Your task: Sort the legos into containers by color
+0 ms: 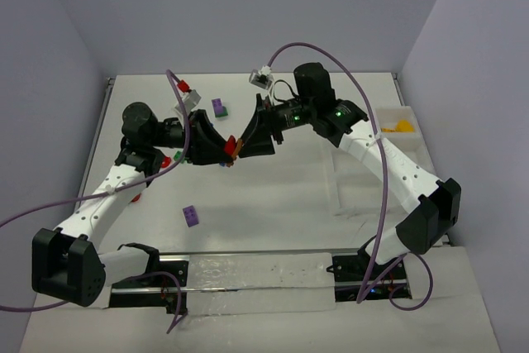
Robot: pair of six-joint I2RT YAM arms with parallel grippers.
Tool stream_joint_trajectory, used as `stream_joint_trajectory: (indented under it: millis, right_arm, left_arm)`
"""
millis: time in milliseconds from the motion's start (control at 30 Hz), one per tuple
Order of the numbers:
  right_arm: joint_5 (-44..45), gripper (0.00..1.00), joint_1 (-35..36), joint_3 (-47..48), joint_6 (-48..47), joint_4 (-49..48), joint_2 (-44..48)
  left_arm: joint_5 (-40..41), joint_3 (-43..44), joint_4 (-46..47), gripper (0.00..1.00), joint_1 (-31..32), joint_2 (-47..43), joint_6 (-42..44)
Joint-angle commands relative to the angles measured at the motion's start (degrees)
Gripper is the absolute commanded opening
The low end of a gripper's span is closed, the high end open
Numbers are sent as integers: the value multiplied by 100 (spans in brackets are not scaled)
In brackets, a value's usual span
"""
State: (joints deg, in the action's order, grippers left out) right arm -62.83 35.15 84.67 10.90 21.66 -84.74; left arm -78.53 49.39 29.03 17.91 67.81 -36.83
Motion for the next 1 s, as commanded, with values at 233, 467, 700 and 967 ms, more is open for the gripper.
stream_joint_trajectory:
  millis: [233,467,700,967]
  right_arm:
    - [-53,61,171,434,-210,-15,-95]
    - [65,44,253,461,-458,221,-97]
    - [333,0,309,462,-712,479,-52]
    - [571,0,312,412,-1257,927,63]
  left_arm:
    - [125,54,479,0,131,-74,-201]
    - [161,123,333,1,167,-24,-124]
    - [93,202,-19,36,169,4,78]
    - [13,636,-1163,64,169,10,719]
